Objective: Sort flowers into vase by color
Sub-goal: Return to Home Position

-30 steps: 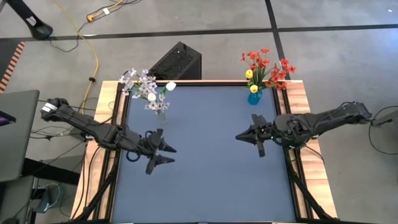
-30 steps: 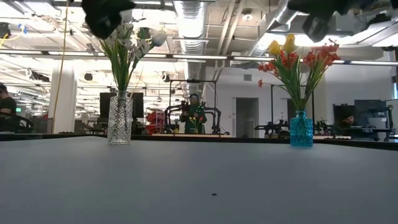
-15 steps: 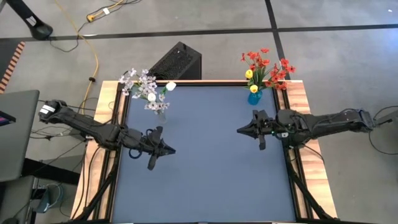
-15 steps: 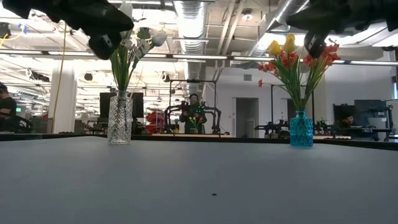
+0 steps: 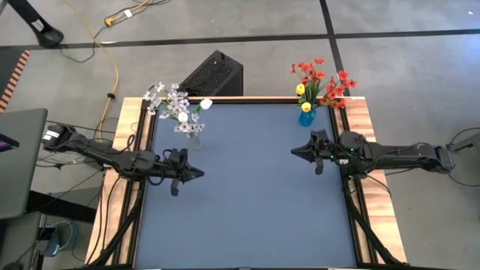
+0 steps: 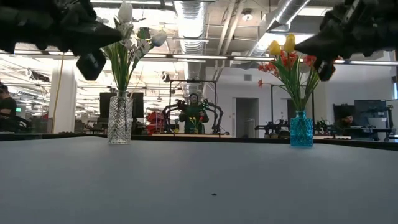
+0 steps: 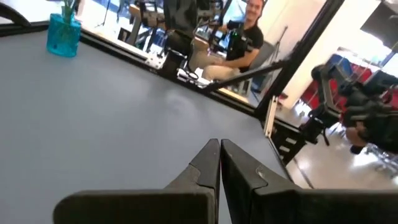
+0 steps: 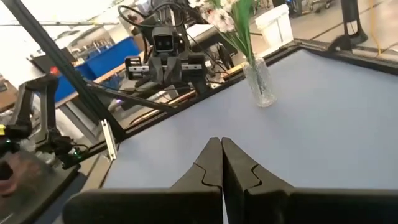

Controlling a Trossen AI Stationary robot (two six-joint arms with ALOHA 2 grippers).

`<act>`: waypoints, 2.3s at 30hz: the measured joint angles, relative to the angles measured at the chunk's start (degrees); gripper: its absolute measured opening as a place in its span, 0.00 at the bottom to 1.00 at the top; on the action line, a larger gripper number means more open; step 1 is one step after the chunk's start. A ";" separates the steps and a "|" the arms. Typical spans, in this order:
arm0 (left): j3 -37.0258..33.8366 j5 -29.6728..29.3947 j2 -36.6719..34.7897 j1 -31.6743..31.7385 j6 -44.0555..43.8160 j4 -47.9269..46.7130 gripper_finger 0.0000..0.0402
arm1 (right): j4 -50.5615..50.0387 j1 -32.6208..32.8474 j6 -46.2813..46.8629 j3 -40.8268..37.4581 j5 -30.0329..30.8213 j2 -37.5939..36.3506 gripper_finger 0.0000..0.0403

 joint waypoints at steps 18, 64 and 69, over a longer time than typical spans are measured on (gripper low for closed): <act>-7.27 -7.06 -8.78 1.34 3.17 0.91 0.00 | 8.57 -10.81 2.71 -12.02 -3.63 -11.72 0.05; -7.29 -11.41 -15.20 2.84 1.20 -9.85 0.00 | -6.97 -23.73 -11.94 -12.13 -10.66 -11.23 0.13; -7.29 -8.95 -17.58 2.82 13.51 -9.61 0.00 | -6.99 -23.73 -11.89 -12.13 -10.66 -11.22 0.13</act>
